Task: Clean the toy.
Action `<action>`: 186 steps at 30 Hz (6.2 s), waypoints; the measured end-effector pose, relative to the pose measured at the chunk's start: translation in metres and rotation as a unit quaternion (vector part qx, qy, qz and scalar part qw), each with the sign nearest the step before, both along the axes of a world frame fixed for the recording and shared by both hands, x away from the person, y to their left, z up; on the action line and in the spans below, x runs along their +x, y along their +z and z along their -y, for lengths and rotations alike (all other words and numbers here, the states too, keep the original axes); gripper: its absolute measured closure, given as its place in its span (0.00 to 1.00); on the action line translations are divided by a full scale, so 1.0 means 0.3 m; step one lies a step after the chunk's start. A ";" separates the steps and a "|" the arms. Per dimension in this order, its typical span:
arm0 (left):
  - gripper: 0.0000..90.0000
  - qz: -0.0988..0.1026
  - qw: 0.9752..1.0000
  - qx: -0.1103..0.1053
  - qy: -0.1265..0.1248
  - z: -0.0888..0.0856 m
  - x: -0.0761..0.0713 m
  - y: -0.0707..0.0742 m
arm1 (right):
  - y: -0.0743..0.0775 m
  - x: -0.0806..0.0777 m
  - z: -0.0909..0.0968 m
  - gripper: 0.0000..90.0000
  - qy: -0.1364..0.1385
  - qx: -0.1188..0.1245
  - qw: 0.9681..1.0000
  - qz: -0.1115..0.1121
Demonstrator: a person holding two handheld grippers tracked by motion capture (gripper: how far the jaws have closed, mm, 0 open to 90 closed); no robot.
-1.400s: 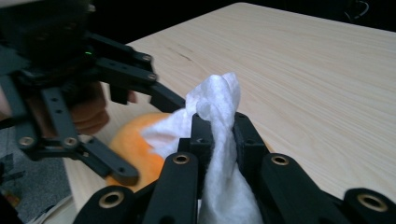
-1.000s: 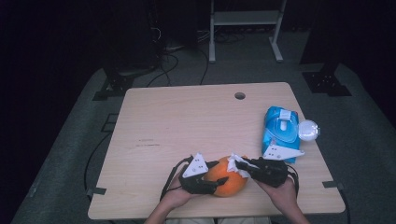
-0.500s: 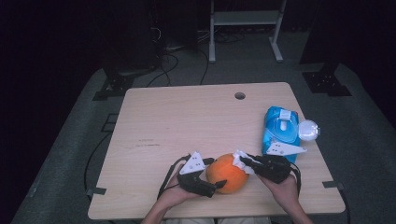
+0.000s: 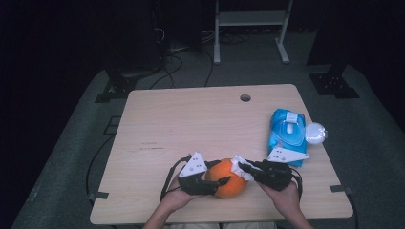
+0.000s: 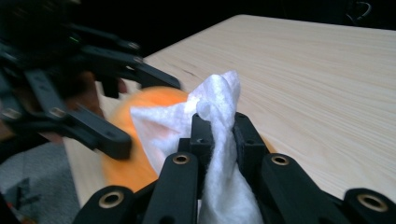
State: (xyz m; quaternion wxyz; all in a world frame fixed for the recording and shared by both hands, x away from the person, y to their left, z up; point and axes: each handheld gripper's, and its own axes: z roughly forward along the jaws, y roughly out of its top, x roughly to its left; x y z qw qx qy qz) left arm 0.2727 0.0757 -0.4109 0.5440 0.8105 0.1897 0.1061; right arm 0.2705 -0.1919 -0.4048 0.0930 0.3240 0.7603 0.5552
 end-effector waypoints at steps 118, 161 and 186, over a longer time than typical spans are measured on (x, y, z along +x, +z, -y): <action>0.40 -0.049 0.998 -0.023 0.038 0.003 0.035 -0.047 | 0.051 -0.025 0.014 0.90 0.028 -0.004 0.999 0.024; 0.15 -0.040 0.999 0.002 0.032 0.013 0.047 -0.050 | -0.017 0.034 0.035 0.89 -0.031 -0.019 0.999 0.007; 0.19 -0.043 0.999 0.011 0.020 -0.015 0.042 -0.043 | -0.046 0.027 -0.017 0.89 -0.003 -0.028 1.000 -0.002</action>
